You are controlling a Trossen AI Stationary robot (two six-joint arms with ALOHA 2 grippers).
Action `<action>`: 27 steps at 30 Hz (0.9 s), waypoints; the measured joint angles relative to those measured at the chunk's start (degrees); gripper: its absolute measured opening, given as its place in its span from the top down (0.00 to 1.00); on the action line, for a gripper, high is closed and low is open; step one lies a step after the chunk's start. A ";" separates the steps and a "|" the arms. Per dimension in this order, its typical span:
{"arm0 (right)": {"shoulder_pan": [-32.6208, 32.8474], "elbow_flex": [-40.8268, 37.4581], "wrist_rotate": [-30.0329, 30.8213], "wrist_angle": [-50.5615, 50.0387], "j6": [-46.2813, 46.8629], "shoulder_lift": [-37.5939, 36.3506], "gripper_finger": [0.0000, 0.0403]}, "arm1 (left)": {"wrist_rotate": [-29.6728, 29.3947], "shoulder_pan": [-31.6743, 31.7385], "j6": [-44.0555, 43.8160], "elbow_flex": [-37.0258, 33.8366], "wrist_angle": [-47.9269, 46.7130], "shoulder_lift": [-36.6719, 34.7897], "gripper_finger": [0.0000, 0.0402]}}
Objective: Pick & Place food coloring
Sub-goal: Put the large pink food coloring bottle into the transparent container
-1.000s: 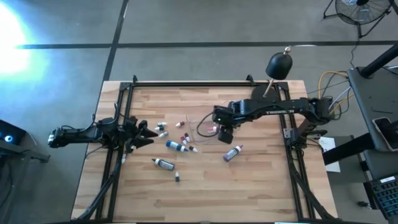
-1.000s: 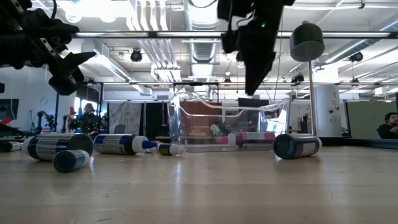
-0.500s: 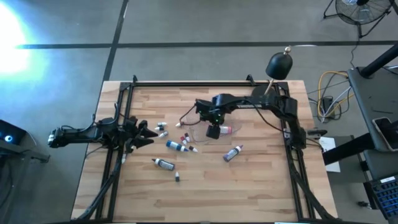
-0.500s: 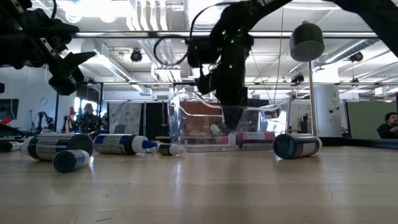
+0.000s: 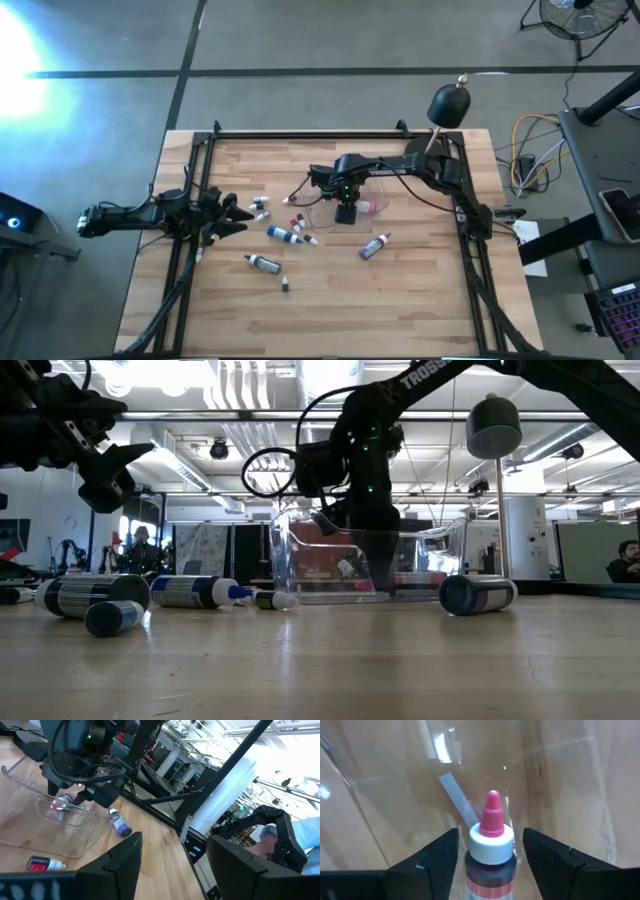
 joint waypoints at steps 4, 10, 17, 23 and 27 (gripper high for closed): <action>-0.33 -0.47 0.83 0.57 -0.24 0.00 0.49 | 0.01 0.01 0.01 0.00 0.00 0.00 0.51; -0.63 -1.29 0.93 1.34 -0.21 -0.11 0.66 | -0.01 -0.01 0.00 0.00 0.00 0.00 0.51; -0.68 -1.36 1.14 1.60 -0.05 -0.11 0.75 | -0.01 0.01 0.01 0.00 0.00 0.01 0.51; -0.70 -0.55 2.02 1.03 1.34 -2.47 0.75 | -0.01 0.00 0.01 0.00 0.00 0.01 0.51; -0.76 -0.26 2.01 5.99 6.61 -11.24 0.75 | -0.01 0.01 0.01 0.00 -0.02 0.01 0.51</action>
